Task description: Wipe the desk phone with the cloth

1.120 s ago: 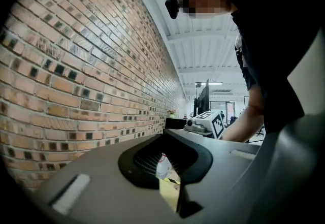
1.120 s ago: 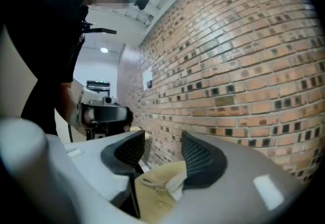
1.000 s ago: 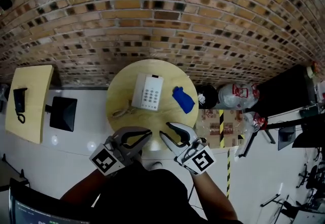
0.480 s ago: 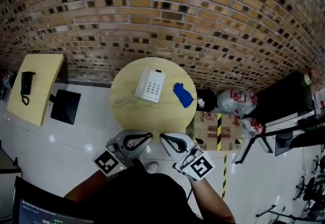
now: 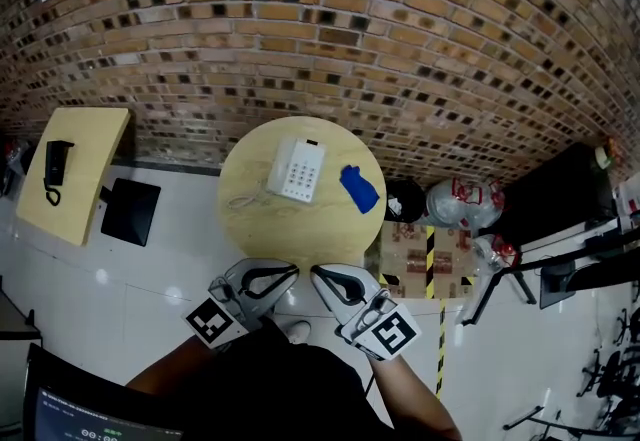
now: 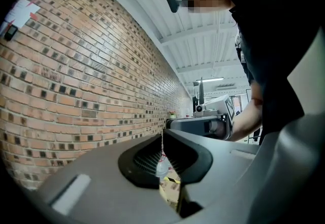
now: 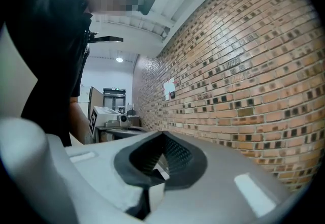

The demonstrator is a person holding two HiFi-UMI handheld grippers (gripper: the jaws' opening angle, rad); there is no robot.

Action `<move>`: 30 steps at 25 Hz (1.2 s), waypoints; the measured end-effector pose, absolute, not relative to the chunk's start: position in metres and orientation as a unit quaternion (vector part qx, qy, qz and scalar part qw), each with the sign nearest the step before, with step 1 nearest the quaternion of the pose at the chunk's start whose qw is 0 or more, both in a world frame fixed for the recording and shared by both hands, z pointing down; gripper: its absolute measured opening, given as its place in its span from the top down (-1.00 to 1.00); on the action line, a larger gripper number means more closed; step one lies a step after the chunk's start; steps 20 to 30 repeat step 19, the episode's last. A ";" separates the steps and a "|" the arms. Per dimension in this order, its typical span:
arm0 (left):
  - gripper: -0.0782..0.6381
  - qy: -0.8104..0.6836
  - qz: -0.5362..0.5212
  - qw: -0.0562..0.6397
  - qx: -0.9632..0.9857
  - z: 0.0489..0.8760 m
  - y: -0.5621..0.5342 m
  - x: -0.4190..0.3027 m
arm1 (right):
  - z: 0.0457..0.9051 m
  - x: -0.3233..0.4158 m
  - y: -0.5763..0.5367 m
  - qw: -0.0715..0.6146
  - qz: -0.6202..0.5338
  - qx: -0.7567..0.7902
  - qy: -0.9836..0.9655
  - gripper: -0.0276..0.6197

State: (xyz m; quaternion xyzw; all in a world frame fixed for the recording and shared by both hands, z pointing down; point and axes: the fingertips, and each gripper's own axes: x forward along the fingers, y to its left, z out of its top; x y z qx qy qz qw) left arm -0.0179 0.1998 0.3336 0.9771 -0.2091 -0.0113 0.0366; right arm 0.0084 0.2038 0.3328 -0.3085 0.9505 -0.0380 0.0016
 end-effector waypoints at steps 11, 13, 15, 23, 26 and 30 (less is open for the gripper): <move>0.76 -0.201 -0.010 0.023 0.979 0.330 0.198 -0.018 | 0.327 0.002 0.208 0.007 -0.035 -0.300 0.953 0.91; 0.76 -0.202 -0.018 0.025 0.979 0.326 0.201 -0.017 | 0.327 0.002 0.211 0.003 -0.030 -0.300 0.954 0.91; 0.76 -0.205 -0.018 0.028 0.978 0.325 0.203 -0.018 | 0.326 0.001 0.213 0.002 -0.028 -0.299 0.954 0.91; 0.76 -0.207 -0.012 0.031 0.978 0.327 0.204 -0.018 | 0.323 0.002 0.211 0.003 -0.026 -0.296 0.955 0.91; 0.76 -0.207 -0.012 0.031 0.978 0.327 0.204 -0.018 | 0.323 0.002 0.211 0.003 -0.026 -0.296 0.955 0.91; 0.76 -0.207 -0.012 0.031 0.978 0.327 0.204 -0.018 | 0.323 0.002 0.211 0.003 -0.026 -0.296 0.955 0.91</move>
